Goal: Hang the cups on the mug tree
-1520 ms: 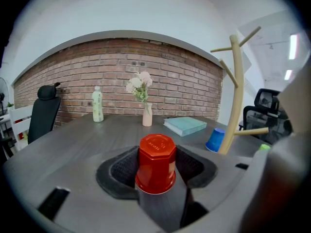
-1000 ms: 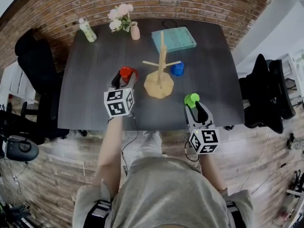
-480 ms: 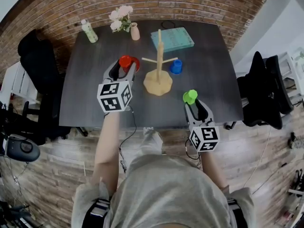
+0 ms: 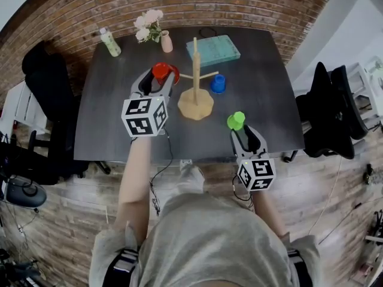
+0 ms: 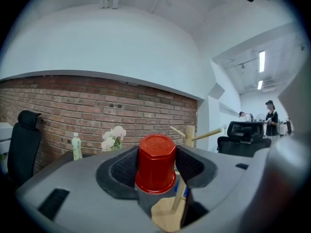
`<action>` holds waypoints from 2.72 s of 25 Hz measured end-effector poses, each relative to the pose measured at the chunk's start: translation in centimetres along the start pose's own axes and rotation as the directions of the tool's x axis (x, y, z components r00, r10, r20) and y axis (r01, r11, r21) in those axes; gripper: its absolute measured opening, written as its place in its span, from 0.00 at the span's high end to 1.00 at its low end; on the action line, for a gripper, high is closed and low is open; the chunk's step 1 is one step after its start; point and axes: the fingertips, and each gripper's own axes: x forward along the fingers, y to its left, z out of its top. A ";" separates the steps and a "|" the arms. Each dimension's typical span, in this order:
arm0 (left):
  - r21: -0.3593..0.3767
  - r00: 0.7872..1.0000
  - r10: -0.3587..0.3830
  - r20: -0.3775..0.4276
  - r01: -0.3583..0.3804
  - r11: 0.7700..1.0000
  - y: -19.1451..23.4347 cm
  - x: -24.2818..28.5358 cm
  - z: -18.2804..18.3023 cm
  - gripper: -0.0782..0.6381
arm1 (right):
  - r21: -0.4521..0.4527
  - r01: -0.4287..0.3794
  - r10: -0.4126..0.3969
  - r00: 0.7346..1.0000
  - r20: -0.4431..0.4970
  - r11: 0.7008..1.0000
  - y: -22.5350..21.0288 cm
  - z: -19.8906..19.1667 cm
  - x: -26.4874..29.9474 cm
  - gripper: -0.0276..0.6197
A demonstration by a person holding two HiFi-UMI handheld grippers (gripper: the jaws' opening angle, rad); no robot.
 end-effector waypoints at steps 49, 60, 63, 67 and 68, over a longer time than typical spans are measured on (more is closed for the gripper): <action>-0.038 0.996 -0.066 -0.060 0.064 0.997 -1.3 4.1 -3.2 0.52 | 0.015 0.025 -0.025 1.000 0.000 1.000 -1.7 -0.2 2.2 0.68; -0.038 0.997 -0.057 -0.056 0.055 0.998 -1.0 2.8 -3.4 0.52 | 0.004 0.032 -0.032 0.999 -0.004 0.999 -2.0 -0.2 2.4 0.68; -0.045 0.997 -0.058 -0.051 0.056 0.997 -1.1 2.0 -3.8 0.52 | -0.004 0.035 -0.035 0.999 -0.003 0.999 -2.3 -0.2 2.5 0.68; -0.067 0.999 -0.030 -0.033 0.027 0.997 -0.8 0.6 -4.7 0.52 | -0.028 0.040 -0.040 0.999 -0.010 0.999 -2.8 -0.4 2.9 0.68; -0.065 0.999 -0.020 -0.028 0.019 0.998 -0.7 0.2 -5.0 0.52 | -0.033 0.042 -0.042 0.999 -0.014 0.999 -3.0 -0.6 3.0 0.68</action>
